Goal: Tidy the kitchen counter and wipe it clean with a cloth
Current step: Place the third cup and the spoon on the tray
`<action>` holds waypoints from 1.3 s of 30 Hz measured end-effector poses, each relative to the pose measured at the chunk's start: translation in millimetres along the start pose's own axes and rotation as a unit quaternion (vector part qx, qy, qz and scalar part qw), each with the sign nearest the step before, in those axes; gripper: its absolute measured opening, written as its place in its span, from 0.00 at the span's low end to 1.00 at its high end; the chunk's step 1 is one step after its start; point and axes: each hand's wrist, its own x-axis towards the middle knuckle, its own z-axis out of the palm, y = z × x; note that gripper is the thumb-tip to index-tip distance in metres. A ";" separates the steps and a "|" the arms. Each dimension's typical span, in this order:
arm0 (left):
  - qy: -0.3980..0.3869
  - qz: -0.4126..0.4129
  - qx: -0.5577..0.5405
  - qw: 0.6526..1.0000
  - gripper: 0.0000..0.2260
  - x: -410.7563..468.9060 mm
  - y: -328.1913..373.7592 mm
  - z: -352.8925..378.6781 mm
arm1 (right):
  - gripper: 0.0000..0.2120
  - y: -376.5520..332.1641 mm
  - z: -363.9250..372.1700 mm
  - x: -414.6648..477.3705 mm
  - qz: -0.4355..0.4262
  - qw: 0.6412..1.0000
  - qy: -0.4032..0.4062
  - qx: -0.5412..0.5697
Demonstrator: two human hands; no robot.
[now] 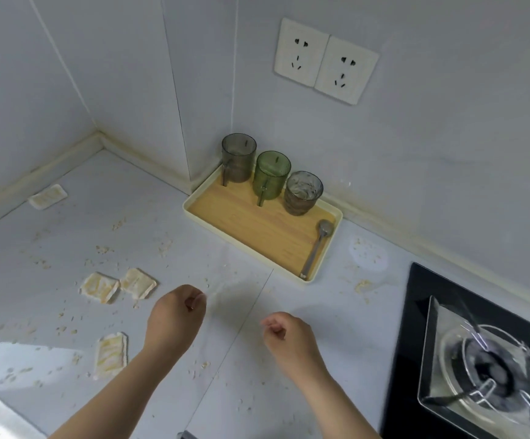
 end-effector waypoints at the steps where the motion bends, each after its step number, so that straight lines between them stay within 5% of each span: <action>1: -0.007 0.006 0.002 1.000 0.09 -4.5 3.9 3.3 | 0.10 7.9 -6.0 -3.2 0.013 1.000 0.011 0.003; 9: -0.054 0.075 0.009 0.996 0.16 -21.1 48.3 32.7 | 0.10 73.3 -83.7 -1.4 0.094 0.987 0.122 0.036; 17: -0.075 0.102 0.010 0.992 0.10 -6.1 90.4 54.8 | 0.12 108.8 -143.0 65.1 0.166 0.956 0.241 0.023; 23: -0.084 0.118 0.008 0.989 0.17 23.2 122.7 75.2 | 0.17 122.2 -153.7 106.9 0.215 0.942 0.250 -0.054; 29: -0.139 0.143 0.042 0.979 0.11 66.9 149.5 88.9 | 0.12 125.8 -157.0 122.8 0.247 0.936 0.244 -0.065; 34: -0.173 0.148 0.062 0.972 0.06 102.8 158.3 107.6 | 0.21 117.0 -159.0 108.0 0.211 0.947 0.239 -0.036; 39: -0.177 0.127 0.052 0.975 0.05 129.4 162.0 130.0 | 0.07 115.0 -153.3 98.1 0.197 0.948 0.245 0.057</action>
